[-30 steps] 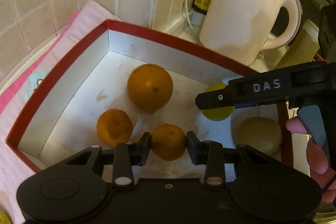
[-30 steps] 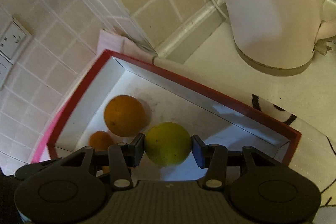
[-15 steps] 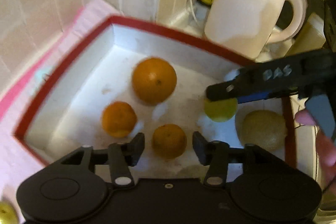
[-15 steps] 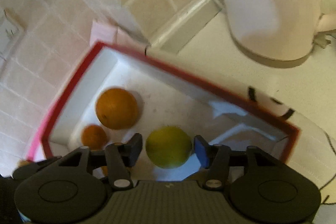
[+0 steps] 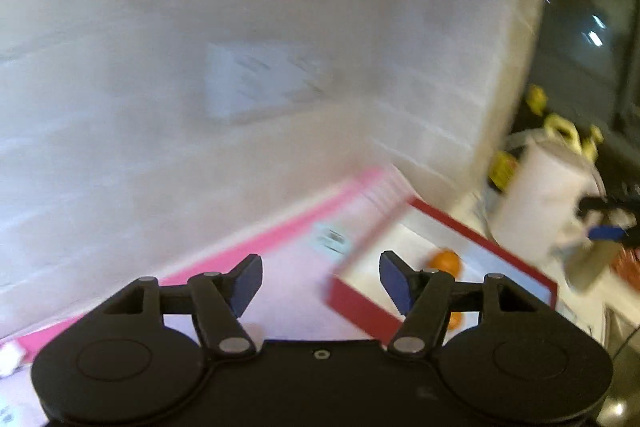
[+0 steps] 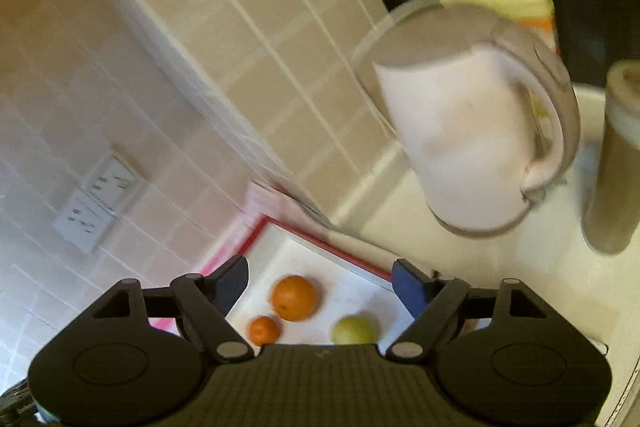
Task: Organize fruits
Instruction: 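Lift both tools out of the box back toward the mat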
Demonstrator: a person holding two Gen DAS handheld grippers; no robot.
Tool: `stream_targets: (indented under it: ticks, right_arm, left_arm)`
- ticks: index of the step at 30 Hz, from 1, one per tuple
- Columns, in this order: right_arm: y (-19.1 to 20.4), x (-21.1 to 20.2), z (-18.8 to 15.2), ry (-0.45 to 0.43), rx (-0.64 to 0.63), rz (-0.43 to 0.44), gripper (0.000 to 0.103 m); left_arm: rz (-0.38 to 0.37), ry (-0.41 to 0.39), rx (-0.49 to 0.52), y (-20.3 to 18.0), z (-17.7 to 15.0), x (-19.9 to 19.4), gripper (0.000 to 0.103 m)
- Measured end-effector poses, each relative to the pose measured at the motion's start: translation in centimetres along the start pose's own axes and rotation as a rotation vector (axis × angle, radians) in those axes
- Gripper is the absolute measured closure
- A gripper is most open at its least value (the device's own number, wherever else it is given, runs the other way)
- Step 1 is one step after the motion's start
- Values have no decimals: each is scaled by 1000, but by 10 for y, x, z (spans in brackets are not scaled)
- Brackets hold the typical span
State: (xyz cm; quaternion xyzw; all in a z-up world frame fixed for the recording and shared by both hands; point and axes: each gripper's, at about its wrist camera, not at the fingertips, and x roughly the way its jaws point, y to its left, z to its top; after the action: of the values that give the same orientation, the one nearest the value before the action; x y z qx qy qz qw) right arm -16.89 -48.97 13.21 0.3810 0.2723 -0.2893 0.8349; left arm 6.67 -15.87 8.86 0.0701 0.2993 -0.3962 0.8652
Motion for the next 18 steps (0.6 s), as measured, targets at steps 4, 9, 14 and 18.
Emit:
stream_targets:
  ticks: [4,9,14,18]
  right_arm:
    - [43,-13,0,-31,-69,61,22]
    - [108,-10,-15,-9,-185,143,17]
    - [164,9,-45,68,-282,207,14]
    - [198,34,-80,173,-352,245,14]
  left_arm:
    - [95,-104,-79,46,5,-68,25]
    - [176,-179,-135,81,-7,-127,24]
    - [203,-153,-155,99,-43,-150,24]
    - [204,-85,-205,123,-68,-147,24]
